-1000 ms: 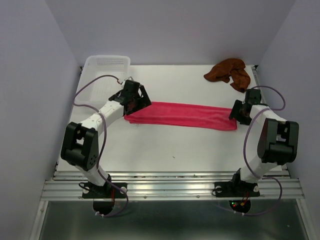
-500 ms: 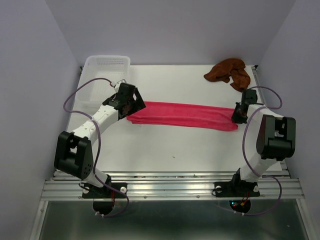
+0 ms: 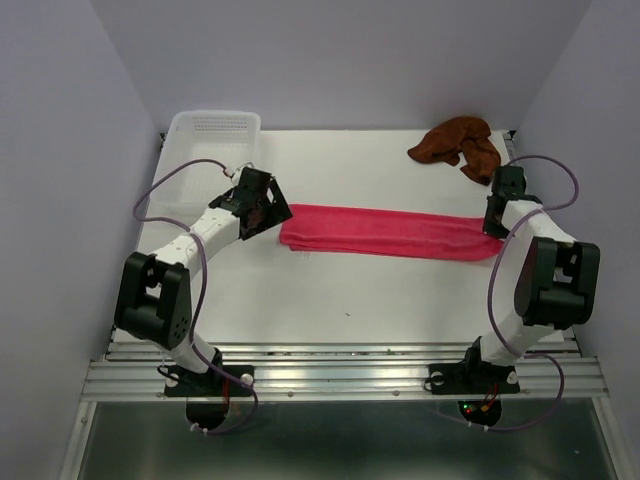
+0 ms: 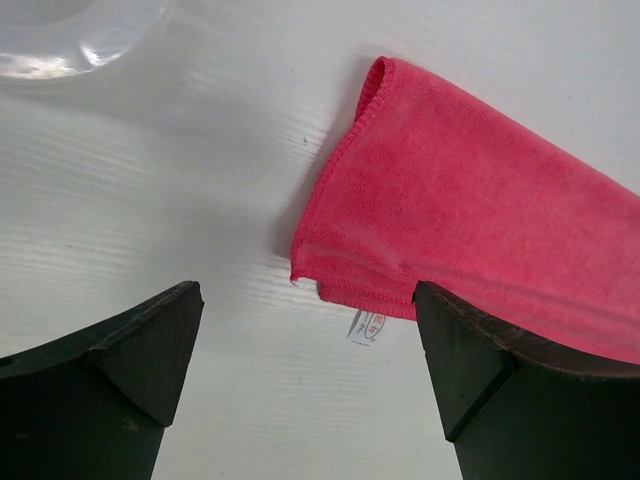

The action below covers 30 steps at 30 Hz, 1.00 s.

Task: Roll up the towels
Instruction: Fold the towel

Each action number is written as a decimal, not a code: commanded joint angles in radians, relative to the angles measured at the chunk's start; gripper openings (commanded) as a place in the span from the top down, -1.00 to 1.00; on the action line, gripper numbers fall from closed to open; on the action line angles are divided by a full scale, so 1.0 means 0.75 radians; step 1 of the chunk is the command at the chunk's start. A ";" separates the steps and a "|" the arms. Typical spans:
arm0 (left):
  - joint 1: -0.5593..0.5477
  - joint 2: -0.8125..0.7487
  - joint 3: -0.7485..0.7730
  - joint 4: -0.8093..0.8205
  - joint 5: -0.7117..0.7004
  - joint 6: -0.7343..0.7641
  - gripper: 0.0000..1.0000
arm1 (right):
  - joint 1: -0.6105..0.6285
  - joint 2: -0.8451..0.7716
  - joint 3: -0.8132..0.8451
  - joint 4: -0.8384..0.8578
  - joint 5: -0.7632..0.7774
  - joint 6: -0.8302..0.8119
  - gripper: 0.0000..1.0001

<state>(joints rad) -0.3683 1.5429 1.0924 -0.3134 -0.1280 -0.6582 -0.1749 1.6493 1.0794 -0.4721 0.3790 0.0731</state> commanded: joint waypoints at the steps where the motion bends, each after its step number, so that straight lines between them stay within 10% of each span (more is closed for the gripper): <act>1: 0.000 0.076 0.024 0.078 0.105 0.029 -0.98 | -0.016 -0.082 0.136 -0.064 0.004 -0.111 0.99; 11: -0.014 0.276 0.069 0.179 0.164 0.039 -0.65 | 0.108 -0.258 0.191 -0.080 -0.542 -0.118 0.99; 19: -0.016 0.350 0.047 0.232 0.232 0.033 0.20 | 0.409 -0.223 0.297 -0.127 -0.528 -0.046 0.99; 30: -0.016 0.338 -0.002 0.264 0.234 0.035 0.46 | 0.812 -0.025 0.538 0.003 -0.524 0.252 0.99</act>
<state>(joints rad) -0.3740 1.8210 1.1069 -0.1375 0.0383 -0.6434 0.3614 1.5963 1.3952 -0.5529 -0.0067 0.1642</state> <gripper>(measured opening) 0.274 0.035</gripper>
